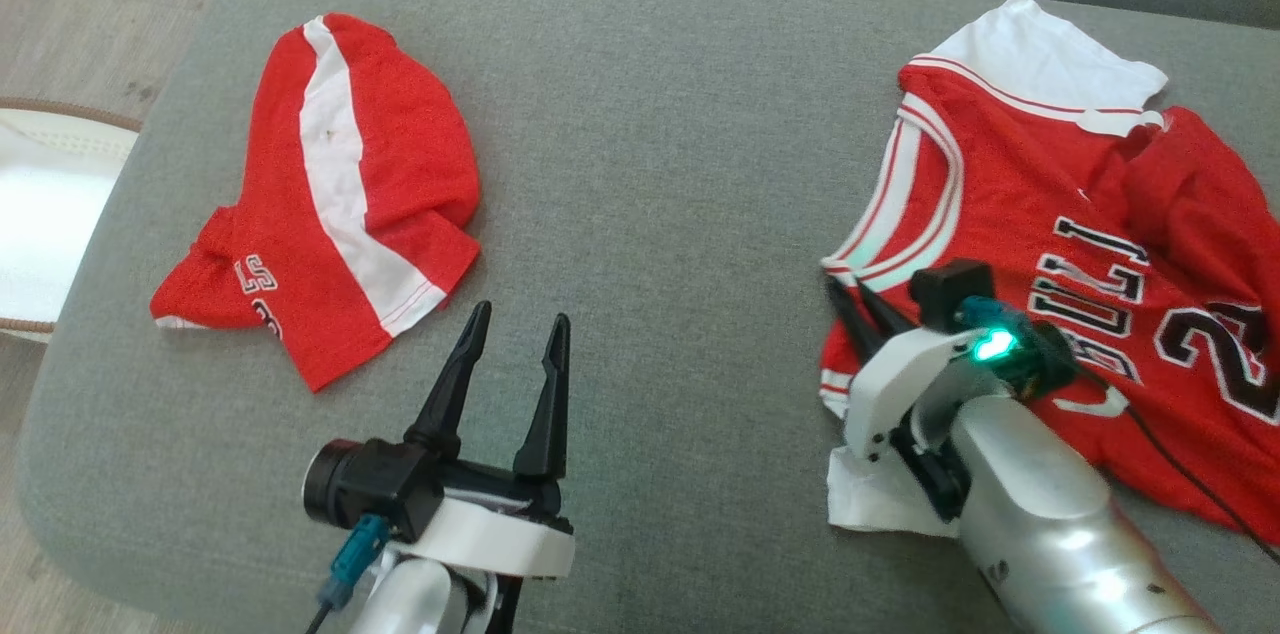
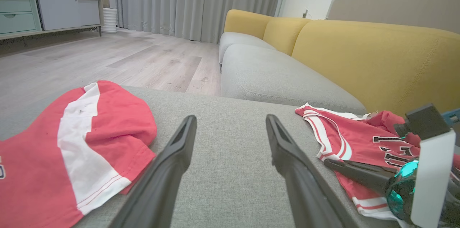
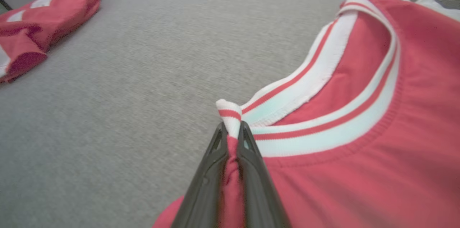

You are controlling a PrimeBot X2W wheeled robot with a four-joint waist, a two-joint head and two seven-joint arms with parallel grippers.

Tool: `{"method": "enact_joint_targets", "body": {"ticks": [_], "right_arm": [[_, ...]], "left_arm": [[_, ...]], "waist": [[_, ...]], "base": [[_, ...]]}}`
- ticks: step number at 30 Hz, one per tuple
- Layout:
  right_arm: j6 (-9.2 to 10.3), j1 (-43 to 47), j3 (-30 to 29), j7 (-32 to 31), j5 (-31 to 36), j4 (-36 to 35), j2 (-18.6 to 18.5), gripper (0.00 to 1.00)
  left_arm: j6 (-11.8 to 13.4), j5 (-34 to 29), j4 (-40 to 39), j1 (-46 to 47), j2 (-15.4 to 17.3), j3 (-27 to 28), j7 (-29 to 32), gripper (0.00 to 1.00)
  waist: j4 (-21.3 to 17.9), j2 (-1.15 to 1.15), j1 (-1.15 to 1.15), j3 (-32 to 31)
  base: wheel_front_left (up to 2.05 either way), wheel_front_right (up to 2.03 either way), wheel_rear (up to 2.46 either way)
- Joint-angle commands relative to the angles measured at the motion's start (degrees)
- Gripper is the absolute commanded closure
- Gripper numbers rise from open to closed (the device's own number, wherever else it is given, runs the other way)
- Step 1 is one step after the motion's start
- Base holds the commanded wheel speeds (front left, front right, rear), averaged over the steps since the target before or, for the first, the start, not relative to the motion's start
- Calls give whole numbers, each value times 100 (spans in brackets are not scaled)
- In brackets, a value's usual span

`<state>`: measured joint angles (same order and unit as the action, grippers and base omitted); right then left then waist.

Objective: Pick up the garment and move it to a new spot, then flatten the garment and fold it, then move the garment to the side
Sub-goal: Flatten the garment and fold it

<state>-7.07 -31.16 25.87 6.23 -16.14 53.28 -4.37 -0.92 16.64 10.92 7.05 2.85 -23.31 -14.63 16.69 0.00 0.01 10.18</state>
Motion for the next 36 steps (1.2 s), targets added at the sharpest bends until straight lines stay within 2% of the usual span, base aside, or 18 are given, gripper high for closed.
{"method": "enact_joint_targets", "body": {"ticks": [1,11,17,18,19,20,23,29,31,36], "right_arm": [[-42,-202,268,141,-104,-167,149,100],[-42,-797,1586,474,-931,-522,149,100],[-42,-1010,2107,686,-1349,-506,149,100],[-42,-1018,2209,694,-1411,-493,149,85],[-42,-1026,2323,698,-1450,-477,149,3],[-42,-1024,2410,685,-1510,-446,149,0],[-42,-1060,2490,714,-1645,-321,149,0],[-42,-1188,1914,853,-1658,91,84,0],[-42,-1200,1611,869,-1486,44,-169,0],[-42,-638,313,874,-922,-709,-849,0]], "left_arm": [[53,25,-172,234,3,146,-37,0],[60,51,-157,294,3,69,-37,0],[71,82,-114,259,3,-25,-37,0],[74,90,-116,262,3,-37,-37,0],[78,93,-118,263,3,-41,-37,0],[83,92,-116,262,3,-37,-37,0],[108,74,-117,236,3,40,-37,0],[96,11,-160,150,3,240,-37,0],[89,11,-186,146,3,272,-37,0],[102,1,-278,130,3,316,-37,0]], "waist": [[5,0,-1,2],[56,0,-1,11],[125,0,-1,-81],[134,0,-1,-89],[137,0,-1,-99],[135,0,-1,-108],[59,0,-1,-136],[-309,0,-1,-236],[-446,0,-1,-281],[-798,0,-1,-376]], "base": [[0,0,0],[0,0,0],[0,0,0],[0,0,0],[0,0,0],[0,0,0],[0,0,0],[0,0,0],[0,0,0],[0,0,0]]}}
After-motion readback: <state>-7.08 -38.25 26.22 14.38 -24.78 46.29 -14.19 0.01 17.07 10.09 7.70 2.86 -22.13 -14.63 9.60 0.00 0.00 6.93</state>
